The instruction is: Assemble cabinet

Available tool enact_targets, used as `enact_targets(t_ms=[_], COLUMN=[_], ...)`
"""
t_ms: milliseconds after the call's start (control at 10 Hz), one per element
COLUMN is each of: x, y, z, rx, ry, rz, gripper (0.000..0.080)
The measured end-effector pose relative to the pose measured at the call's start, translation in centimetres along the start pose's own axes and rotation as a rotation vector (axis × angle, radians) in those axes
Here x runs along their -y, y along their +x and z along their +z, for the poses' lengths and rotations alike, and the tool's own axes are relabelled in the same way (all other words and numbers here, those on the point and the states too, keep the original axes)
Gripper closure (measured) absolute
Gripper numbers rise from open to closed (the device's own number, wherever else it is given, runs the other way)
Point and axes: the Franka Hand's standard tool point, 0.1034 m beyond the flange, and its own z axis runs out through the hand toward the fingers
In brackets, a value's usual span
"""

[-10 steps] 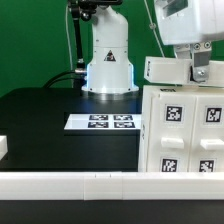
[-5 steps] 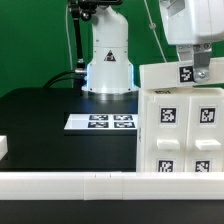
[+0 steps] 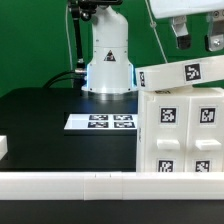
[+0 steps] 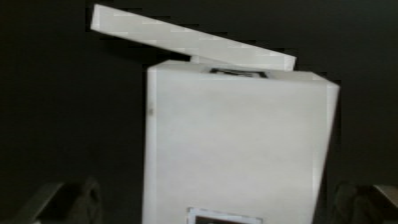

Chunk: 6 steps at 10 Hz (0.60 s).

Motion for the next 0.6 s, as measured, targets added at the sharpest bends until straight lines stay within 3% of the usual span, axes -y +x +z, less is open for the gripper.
enact_targets(t_ms=[300, 600], x=[-0.05, 0.29], y=[0.01, -0.19], z=[0.08, 0.3], rx=[-0.002, -0.021], ry=[-0.005, -0.031], rz=[-0.241, -0.713], gripper=[0.0151, 0.0151])
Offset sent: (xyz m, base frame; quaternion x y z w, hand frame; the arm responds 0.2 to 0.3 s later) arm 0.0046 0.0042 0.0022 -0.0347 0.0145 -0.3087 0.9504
